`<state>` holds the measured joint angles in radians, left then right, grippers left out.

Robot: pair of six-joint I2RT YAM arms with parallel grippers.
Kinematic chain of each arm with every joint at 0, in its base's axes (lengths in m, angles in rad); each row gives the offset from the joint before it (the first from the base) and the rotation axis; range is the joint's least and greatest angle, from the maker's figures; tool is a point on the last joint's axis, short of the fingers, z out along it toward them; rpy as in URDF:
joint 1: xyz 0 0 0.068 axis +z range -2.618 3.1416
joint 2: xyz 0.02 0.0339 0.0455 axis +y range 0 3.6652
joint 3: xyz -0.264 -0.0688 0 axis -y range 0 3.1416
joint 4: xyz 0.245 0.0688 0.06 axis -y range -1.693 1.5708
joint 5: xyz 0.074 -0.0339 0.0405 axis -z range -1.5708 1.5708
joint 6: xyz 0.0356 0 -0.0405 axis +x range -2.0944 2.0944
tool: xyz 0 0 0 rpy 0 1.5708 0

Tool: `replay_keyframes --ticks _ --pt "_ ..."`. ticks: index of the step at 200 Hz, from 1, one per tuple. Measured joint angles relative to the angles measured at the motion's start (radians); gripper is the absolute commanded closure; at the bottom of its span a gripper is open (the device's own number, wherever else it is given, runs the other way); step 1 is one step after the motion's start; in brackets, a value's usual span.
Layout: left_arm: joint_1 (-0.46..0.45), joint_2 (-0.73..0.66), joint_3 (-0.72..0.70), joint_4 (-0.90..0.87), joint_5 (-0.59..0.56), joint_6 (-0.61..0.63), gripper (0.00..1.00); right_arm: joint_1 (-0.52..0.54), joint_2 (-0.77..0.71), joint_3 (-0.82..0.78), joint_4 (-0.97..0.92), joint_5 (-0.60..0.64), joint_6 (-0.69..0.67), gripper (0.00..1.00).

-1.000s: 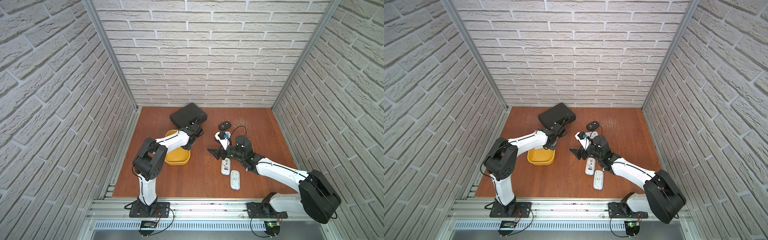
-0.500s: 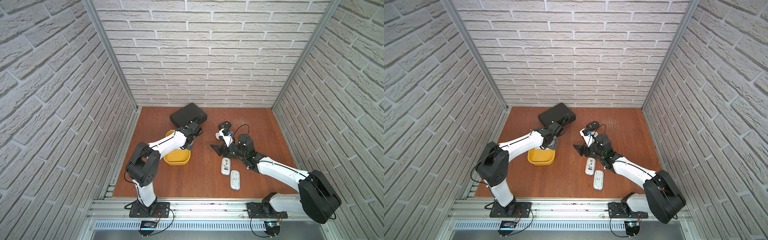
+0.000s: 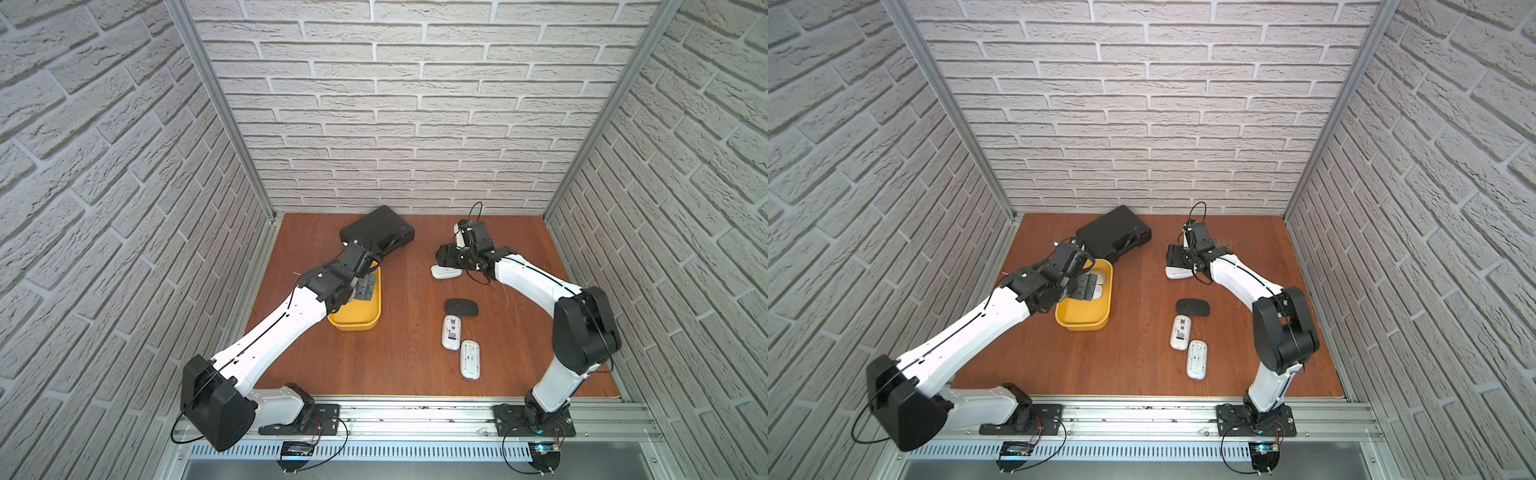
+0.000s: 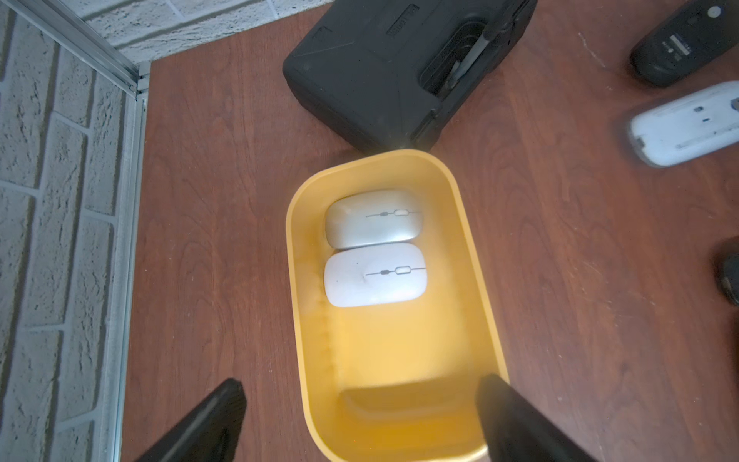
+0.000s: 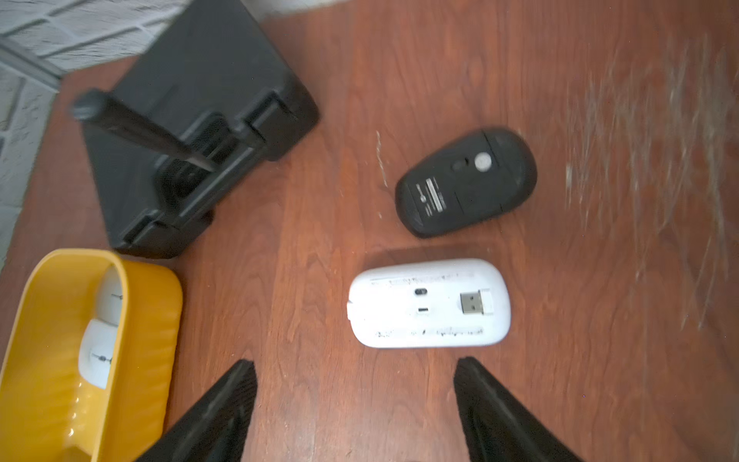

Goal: Put the mouse in the storage box
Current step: Pick up the mouse from the center of the board.

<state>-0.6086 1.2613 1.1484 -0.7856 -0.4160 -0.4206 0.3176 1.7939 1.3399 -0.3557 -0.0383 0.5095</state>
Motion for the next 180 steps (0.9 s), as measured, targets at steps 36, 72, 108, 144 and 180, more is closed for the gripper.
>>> replay_keyframes --ticks 36,72,108,144,180 --pt "0.006 -0.053 -0.043 -0.061 0.021 -0.021 0.05 0.010 0.167 0.151 -0.169 0.015 0.219 0.13" --pt "0.006 -0.128 -0.087 -0.081 0.033 -0.037 0.05 0.021 0.315 0.318 -0.306 0.058 0.387 0.12" --pt "0.006 -0.131 -0.096 -0.082 0.037 -0.046 0.05 0.024 0.356 0.375 -0.383 0.106 0.523 0.10" --pt "-0.008 -0.128 -0.097 -0.076 0.039 -0.045 0.05 0.024 0.375 0.428 -0.446 0.161 0.613 0.06" --pt "-0.030 -0.122 -0.098 -0.076 0.032 -0.045 0.05 0.025 0.475 0.567 -0.508 0.174 0.619 0.06"
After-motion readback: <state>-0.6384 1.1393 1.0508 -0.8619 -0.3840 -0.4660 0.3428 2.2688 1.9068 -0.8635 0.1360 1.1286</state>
